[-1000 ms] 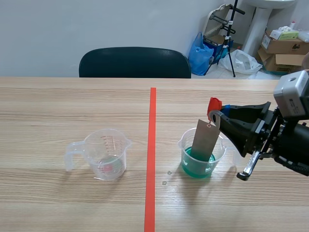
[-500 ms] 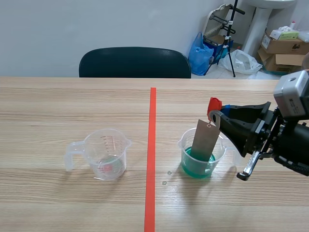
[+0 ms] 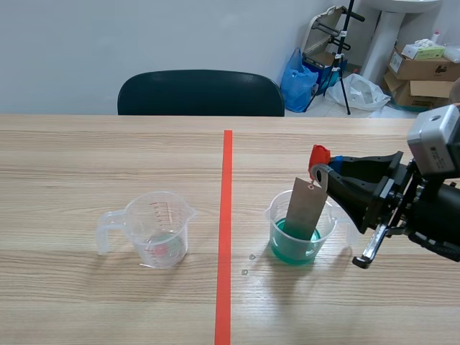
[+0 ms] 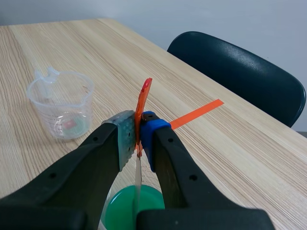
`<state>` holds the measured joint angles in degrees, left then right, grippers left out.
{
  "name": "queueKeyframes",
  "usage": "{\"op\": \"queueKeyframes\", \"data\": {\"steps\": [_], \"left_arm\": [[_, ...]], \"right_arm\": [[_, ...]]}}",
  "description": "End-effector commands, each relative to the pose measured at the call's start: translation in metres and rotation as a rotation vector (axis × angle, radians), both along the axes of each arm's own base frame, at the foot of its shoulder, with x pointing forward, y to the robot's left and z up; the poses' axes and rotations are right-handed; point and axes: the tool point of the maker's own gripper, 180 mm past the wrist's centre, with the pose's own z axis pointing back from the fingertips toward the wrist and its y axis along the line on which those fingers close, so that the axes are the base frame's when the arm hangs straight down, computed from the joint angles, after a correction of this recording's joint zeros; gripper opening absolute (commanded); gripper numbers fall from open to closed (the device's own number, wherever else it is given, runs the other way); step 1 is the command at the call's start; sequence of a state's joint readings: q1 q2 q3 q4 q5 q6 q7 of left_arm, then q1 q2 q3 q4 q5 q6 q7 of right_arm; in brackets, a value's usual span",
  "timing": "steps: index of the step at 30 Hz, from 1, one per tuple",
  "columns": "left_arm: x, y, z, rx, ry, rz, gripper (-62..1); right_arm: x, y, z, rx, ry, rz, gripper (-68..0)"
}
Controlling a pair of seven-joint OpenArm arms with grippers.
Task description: Do the redox reaction experiment
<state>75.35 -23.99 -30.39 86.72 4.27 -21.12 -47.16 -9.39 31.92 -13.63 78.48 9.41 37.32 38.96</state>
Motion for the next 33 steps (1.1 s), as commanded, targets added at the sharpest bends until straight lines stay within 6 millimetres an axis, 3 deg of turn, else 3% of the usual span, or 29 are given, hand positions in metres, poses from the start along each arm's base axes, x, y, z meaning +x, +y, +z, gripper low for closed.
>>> {"op": "queueKeyframes", "data": {"steps": [1,19,26,33], "left_arm": [[0.002,-0.003,0.004,-0.019,-0.017,0.003,1.4],[0.002,-0.003,0.004,-0.019,-0.017,0.003,1.4],[0.002,-0.003,0.004,-0.019,-0.017,0.003,1.4],[0.002,-0.003,0.004,-0.019,-0.017,0.003,1.4]], "right_arm": [[0.006,-0.004,0.013,0.016,-0.037,-0.002,-66.9],[0.004,-0.004,0.016,0.028,-0.045,0.006,-66.9],[-0.001,-0.003,0.028,0.039,-0.057,0.057,-66.8],[-0.003,-0.004,0.053,0.062,-0.099,0.087,-66.8]]}}
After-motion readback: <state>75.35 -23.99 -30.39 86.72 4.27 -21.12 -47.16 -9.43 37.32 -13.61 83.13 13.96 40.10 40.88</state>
